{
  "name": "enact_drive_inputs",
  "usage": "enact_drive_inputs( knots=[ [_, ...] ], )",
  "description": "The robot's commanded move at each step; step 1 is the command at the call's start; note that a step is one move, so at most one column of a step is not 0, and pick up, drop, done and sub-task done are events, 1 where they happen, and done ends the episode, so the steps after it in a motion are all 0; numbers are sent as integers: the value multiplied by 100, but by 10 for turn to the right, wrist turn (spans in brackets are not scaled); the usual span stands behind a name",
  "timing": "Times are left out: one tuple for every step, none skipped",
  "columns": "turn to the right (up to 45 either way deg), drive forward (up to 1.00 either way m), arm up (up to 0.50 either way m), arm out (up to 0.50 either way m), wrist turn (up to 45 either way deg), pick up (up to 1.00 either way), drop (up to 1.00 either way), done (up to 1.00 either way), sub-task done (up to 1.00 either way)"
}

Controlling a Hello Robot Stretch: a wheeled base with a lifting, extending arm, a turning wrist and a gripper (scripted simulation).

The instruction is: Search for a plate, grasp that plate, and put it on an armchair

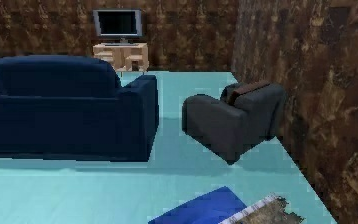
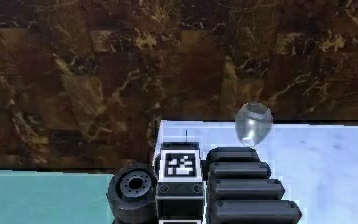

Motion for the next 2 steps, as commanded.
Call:
enact_drive_inputs(
  knots=[
    [0,100,0,0,0,0,0,0,0],
    [-30,0,0,0,0,0,0,0,0]
  ],
)
